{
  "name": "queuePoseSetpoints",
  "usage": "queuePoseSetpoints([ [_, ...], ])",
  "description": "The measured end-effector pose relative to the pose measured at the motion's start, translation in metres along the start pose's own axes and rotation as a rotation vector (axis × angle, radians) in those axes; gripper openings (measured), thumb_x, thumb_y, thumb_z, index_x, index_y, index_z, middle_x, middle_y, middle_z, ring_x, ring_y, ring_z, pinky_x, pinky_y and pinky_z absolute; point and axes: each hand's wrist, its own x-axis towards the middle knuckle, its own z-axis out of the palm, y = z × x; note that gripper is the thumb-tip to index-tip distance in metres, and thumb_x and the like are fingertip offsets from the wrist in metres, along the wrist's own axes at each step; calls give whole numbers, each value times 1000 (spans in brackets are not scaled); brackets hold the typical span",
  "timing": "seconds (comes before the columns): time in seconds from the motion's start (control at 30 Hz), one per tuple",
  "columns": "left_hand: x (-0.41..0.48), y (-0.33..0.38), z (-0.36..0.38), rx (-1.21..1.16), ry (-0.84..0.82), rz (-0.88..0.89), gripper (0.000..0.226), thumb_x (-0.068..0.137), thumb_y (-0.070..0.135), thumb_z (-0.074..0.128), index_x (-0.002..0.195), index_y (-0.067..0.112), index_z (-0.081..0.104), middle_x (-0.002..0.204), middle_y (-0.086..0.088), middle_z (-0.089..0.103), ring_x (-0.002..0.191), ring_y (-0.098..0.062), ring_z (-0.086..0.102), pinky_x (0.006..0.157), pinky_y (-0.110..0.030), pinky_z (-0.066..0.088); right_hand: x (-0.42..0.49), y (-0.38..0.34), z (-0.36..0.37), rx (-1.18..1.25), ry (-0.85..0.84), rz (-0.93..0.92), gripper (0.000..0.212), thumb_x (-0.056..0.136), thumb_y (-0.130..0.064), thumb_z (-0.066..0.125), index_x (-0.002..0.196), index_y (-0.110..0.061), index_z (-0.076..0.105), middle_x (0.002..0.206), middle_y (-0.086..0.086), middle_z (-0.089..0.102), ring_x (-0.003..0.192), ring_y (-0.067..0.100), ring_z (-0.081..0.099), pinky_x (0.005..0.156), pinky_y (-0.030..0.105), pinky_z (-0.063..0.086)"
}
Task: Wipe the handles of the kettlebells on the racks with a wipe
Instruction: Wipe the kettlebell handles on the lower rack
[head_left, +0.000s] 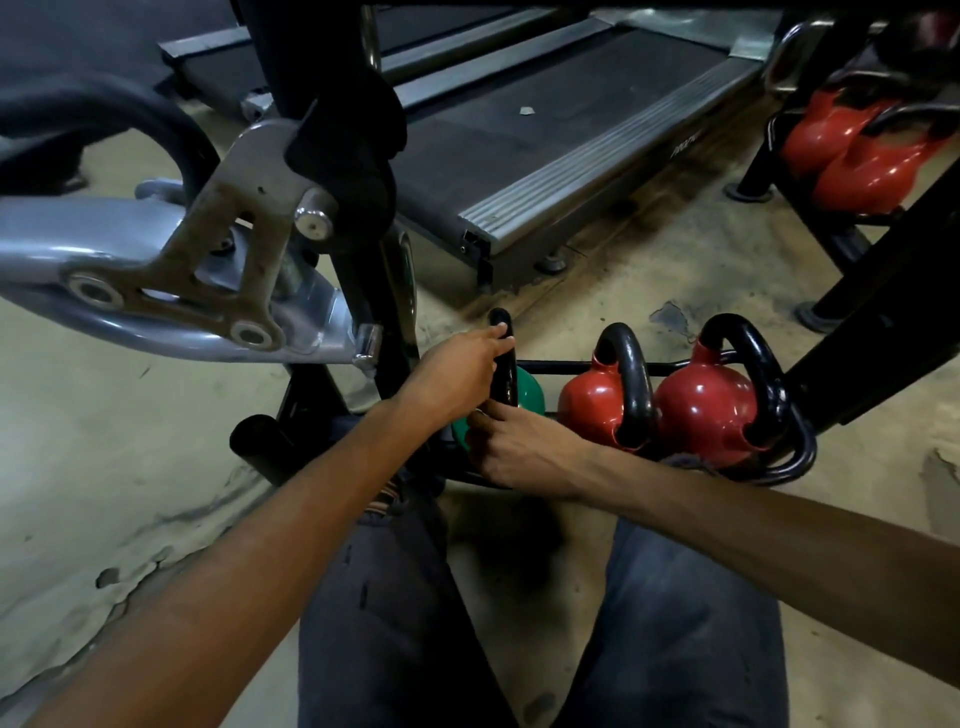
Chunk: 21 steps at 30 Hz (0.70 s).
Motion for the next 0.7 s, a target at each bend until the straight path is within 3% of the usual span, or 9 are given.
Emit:
queuePoseSetpoints([
  [0.07, -2, 4, -11, -59, 2, -24, 46, 99, 9, 54, 145, 16, 52, 158, 3, 40, 140, -15, 44, 117, -34, 35, -15, -6, 10, -42, 115, 57, 29, 95, -10, 45, 103, -9, 73, 112, 14, 66, 111, 35, 55, 107, 51, 41],
  [0.13, -2, 2, -20, -139, -10, -34, 49, 96, 15, 65, 144, 16, 54, 157, 4, 39, 141, -14, 42, 119, -30, 30, -27, -19, 22, 34, 265, 242, 19, 97, -7, 52, 104, -6, 70, 118, 17, 60, 106, 32, 54, 99, 46, 46],
  [0.27, 0, 0, -28, -168, -63, -40, 63, 85, 25, 79, 143, 19, 54, 157, 9, 38, 142, -13, 40, 120, -33, 30, -22, -52, 30, 620, 593, 892, 14, 91, -1, 66, 103, -4, 62, 108, 8, 55, 90, 17, 55, 76, 27, 50],
  [0.4, 3, 1, -29, -149, -57, -29, 65, 83, 24, 81, 143, 19, 54, 157, 8, 39, 141, -14, 42, 118, -32, 32, -5, -70, 27, 1296, 775, 1445, 15, 97, -8, 58, 108, -18, 59, 109, -5, 58, 96, 4, 59, 77, 18, 49],
  [0.5, 4, -1, -29, -194, -52, -30, 65, 81, 22, 82, 141, 17, 56, 156, 6, 41, 140, -14, 43, 118, -30, 33, 2, -49, 41, 1606, 797, 1570, 17, 98, -8, 59, 111, -19, 62, 108, 1, 67, 98, 13, 66, 76, 25, 55],
  [0.6, 5, -2, -27, -190, -43, -19, 65, 81, 22, 82, 141, 17, 57, 155, 6, 42, 140, -14, 44, 118, -29, 32, 6, -27, 43, 1935, 833, 1568, 18, 98, 3, 57, 109, -9, 64, 90, 2, 70, 86, 15, 69, 69, 22, 57],
  [0.7, 4, -3, -25, -206, -36, -5, 64, 82, 20, 81, 141, 16, 56, 155, 4, 42, 139, -14, 45, 116, -24, 32, 3, -39, 41, 2005, 847, 1537, 21, 102, -3, 52, 117, -11, 65, 106, 6, 73, 98, 16, 72, 73, 21, 56],
])
